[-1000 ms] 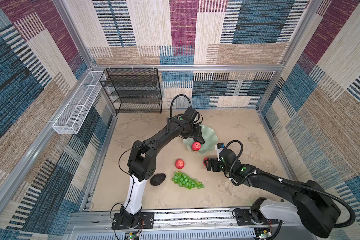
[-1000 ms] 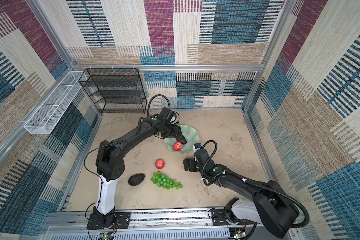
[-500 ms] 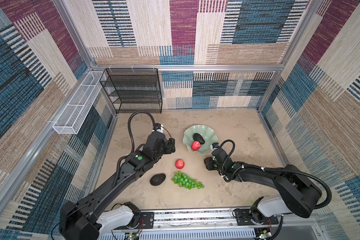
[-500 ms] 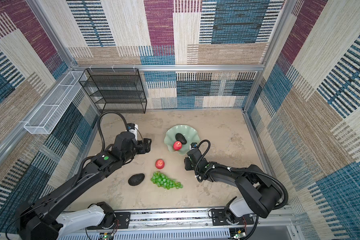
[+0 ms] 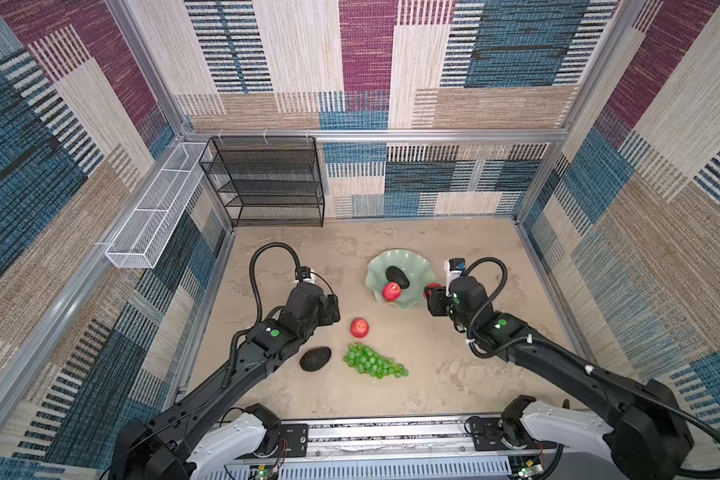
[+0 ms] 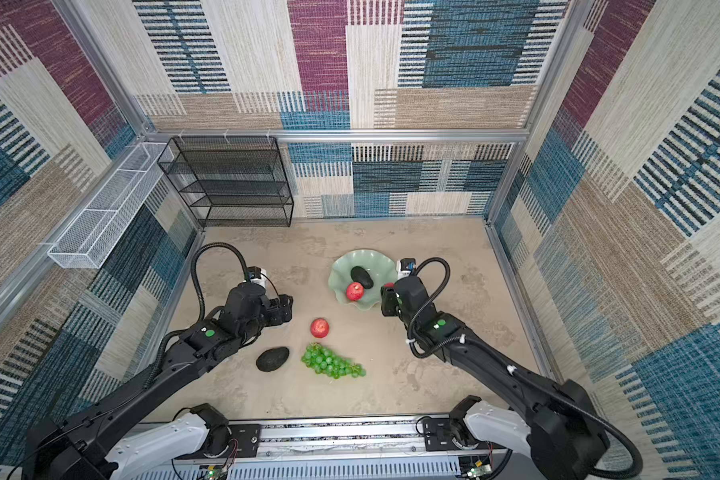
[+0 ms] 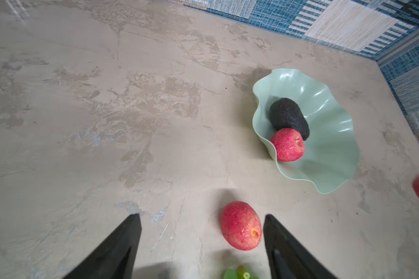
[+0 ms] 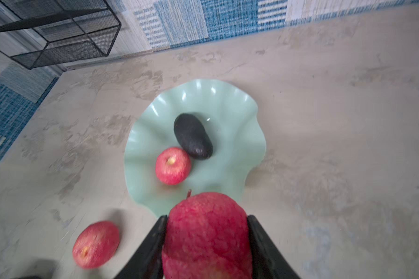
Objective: Place and organize the fake fruits in the fruit bowl
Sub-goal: 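Drop a second apple into the bowl with the right gripper while the left withdraws, then grasp the last red apple with the left gripper and carry it to the bowl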
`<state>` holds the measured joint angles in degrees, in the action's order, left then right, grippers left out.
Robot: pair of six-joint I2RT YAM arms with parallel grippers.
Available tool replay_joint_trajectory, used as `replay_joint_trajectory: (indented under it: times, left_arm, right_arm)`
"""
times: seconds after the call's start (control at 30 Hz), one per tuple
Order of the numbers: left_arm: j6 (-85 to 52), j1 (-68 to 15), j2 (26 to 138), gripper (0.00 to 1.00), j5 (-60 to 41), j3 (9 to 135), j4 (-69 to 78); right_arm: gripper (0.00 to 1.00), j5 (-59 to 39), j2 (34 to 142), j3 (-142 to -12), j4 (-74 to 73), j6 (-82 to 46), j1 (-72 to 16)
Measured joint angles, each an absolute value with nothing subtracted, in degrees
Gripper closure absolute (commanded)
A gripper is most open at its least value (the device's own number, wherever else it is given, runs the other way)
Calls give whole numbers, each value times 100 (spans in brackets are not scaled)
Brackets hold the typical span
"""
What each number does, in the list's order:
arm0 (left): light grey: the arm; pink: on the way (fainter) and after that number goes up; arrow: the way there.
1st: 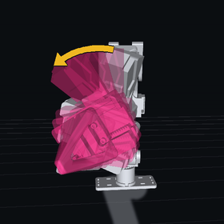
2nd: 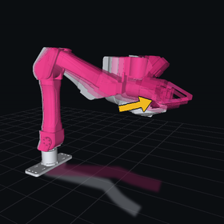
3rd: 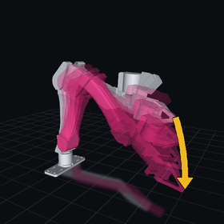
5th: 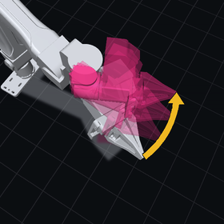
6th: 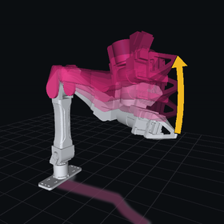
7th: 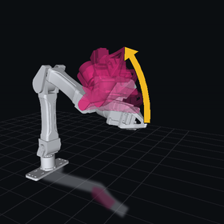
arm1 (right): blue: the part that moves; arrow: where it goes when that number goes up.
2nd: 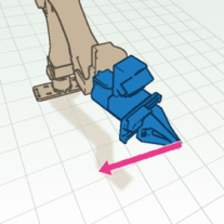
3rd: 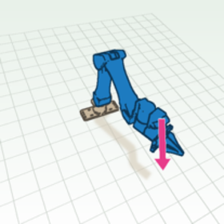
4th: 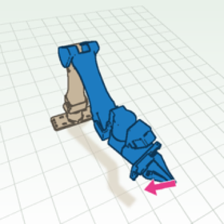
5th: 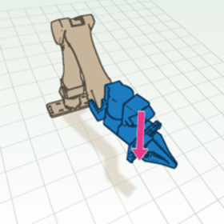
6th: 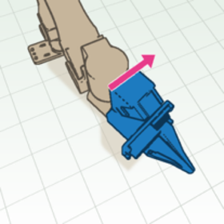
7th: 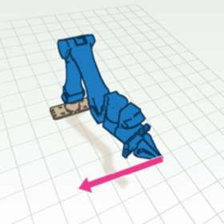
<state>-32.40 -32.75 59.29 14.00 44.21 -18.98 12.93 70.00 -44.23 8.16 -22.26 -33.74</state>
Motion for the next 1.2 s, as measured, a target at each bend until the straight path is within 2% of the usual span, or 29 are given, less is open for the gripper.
replay_joint_trajectory:
  times: [0.2,0.43,0.67,0.83,1.03,1.2]
  left_arm:
    - [-3326,-3271,5843,19,1044,4530,-2045]
    - [-3452,-3275,5784,20,742,4532,-2322]
    - [-3551,-3275,6141,21,386,4530,-2346]
    - [-3588,-3299,6547,22,141,4558,-2329]
    - [-3607,-3437,6993,22,-110,4670,-2185]
    - [-3607,-3645,7542,22,-257,4836,-2121]
  right_arm:
    - [52,902,8680,-5286,473,-1616,-3258]
    - [49,657,9559,-5435,294,-1343,-3148]
    - [30,556,9885,-5544,207,-1326,-3098]
    - [21,499,9657,-5564,226,-1326,-3085]
    - [5,591,8466,-5470,222,-1326,-3072]
    - [1,672,7393,-4984,198,-1372,-3072]
